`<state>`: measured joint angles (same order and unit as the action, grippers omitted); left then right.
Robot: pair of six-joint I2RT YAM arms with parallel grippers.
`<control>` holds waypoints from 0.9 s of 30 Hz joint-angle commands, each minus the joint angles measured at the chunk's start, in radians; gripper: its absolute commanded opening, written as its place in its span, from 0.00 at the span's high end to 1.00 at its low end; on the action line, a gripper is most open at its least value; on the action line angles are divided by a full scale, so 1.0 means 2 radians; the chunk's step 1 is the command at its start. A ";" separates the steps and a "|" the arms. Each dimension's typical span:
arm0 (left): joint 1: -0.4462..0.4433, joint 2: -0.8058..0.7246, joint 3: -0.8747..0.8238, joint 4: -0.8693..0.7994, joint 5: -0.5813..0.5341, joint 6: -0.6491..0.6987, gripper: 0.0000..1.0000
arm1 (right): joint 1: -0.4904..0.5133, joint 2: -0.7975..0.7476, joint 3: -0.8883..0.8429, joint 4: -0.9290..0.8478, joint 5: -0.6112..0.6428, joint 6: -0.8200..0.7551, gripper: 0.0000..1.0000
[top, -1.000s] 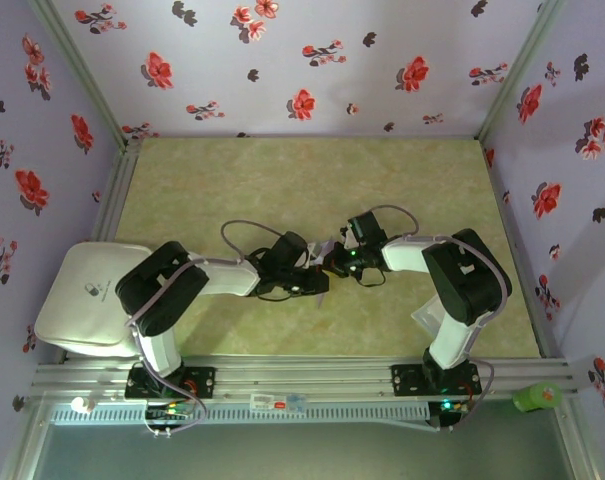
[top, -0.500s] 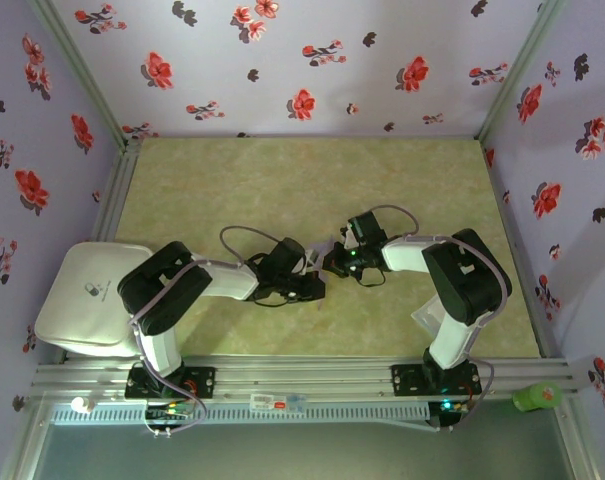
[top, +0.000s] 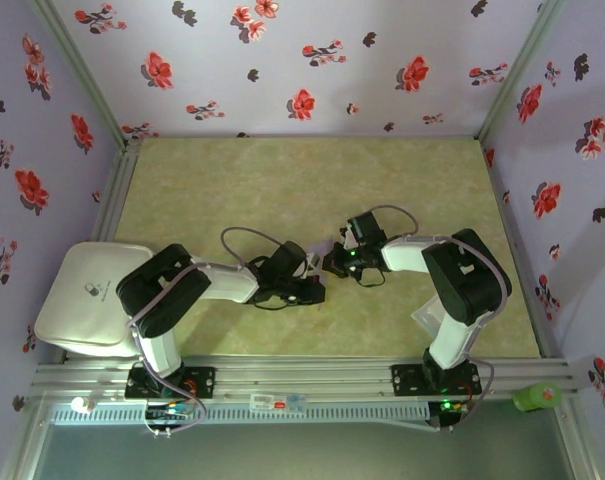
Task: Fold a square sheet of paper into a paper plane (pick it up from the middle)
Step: Fold the wing for the fifth time at the center of the table.
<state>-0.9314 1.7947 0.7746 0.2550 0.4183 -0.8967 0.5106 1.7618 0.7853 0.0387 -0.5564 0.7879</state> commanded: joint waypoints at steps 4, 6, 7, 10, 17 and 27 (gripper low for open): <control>-0.018 -0.017 -0.014 -0.070 0.009 0.023 0.95 | 0.004 0.026 -0.011 -0.053 0.047 -0.005 0.99; -0.020 -0.021 -0.015 -0.074 0.009 0.023 0.95 | 0.004 0.026 -0.011 -0.054 0.047 -0.005 0.99; -0.021 -0.022 -0.017 -0.076 0.008 0.023 0.95 | 0.004 0.026 -0.011 -0.054 0.047 -0.005 0.99; -0.025 -0.026 -0.021 -0.078 0.006 0.022 0.95 | 0.004 0.026 -0.009 -0.055 0.047 -0.005 0.99; -0.031 -0.036 -0.034 -0.077 0.000 0.016 0.95 | 0.005 0.026 -0.008 -0.057 0.047 -0.006 0.99; -0.032 -0.092 -0.055 -0.050 -0.012 0.010 1.00 | 0.008 0.027 -0.010 -0.055 0.049 -0.004 0.99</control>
<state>-0.9905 1.6650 0.6842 0.1589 0.3927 -0.8772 0.5159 1.7618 0.7864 0.0341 -0.5568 0.7879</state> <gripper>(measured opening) 0.055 0.047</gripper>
